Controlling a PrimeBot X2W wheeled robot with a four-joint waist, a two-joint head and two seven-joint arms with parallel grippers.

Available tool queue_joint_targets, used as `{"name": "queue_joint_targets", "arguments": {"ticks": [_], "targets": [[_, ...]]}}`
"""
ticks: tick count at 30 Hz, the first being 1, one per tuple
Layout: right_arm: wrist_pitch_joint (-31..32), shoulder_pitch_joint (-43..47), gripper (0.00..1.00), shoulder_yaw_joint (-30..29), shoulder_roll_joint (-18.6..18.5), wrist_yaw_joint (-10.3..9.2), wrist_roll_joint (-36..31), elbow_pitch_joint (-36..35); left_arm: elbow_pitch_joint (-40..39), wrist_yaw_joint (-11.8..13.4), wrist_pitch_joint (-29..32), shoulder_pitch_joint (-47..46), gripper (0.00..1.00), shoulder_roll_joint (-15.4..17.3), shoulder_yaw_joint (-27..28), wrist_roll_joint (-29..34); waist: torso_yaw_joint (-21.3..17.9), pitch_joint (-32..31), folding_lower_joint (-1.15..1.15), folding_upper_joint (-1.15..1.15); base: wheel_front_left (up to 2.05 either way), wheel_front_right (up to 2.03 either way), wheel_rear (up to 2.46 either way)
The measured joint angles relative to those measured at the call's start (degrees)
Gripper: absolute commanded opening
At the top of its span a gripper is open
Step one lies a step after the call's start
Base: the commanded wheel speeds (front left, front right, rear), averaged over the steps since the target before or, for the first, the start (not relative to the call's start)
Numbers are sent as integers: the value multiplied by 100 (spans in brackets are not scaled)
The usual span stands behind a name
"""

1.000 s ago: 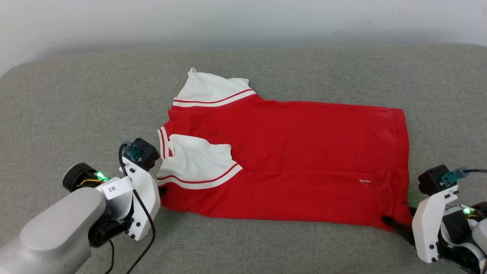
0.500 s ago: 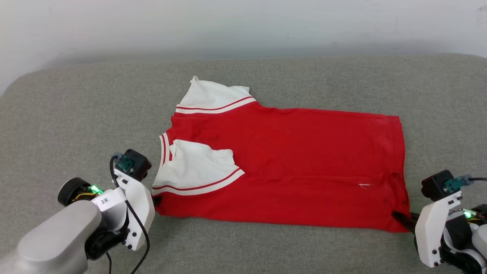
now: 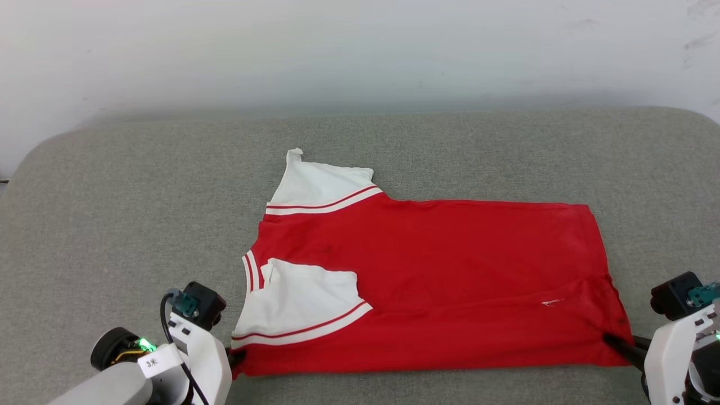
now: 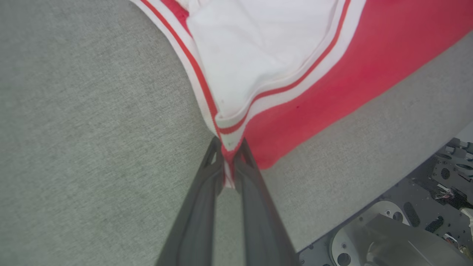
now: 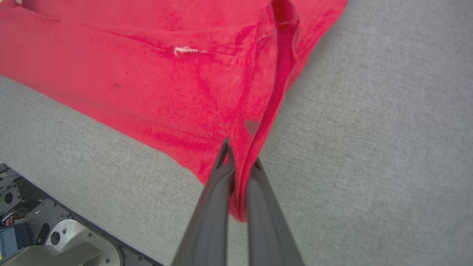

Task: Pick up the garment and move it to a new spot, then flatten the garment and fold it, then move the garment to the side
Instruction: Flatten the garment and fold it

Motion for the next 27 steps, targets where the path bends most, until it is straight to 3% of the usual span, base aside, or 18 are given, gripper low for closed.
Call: {"name": "queue_joint_targets", "arguments": {"ticks": [7, 17, 18, 20, 21, 22, 27], "targets": [[152, 337, 0, -246, -90, 0, 91, -78, -163, 189, -77, 305, 0, 43, -25, -119, 4, 43, 0, 0, 0, 0, 0], [121, 424, 0, -365, 260, 1, -111, 355, 326, 123, -134, 391, 0, -130, -74, -233, -45, 228, 0, 0, 0, 0, 0], [89, 424, 3, -369, 314, 1, -112, 408, 374, 92, -145, 391, 0, -154, -71, -243, -45, 223, 0, 0, 0, 0, 0], [9, 427, 38, -387, 387, 0, -111, 493, 445, 75, -190, 391, 0, -187, -71, -246, -38, 199, 0, 0, 0, 0, 0], [-48, 428, 75, -399, 409, 1, -111, 516, 474, 74, -212, 391, 36, -201, -74, -234, -33, 181, 0, 0, 0, 0, 0], [-119, 435, 100, -422, 430, 0, -112, 532, 492, 75, -257, 391, 100, -203, -77, -211, -26, 158, 0, 0, 0, 0, 0], [-656, 538, 100, -683, 458, -3, -287, 581, 478, 105, -383, 375, 100, -121, -67, -52, 26, 3, 0, 0, 0, 0, 0]]}}
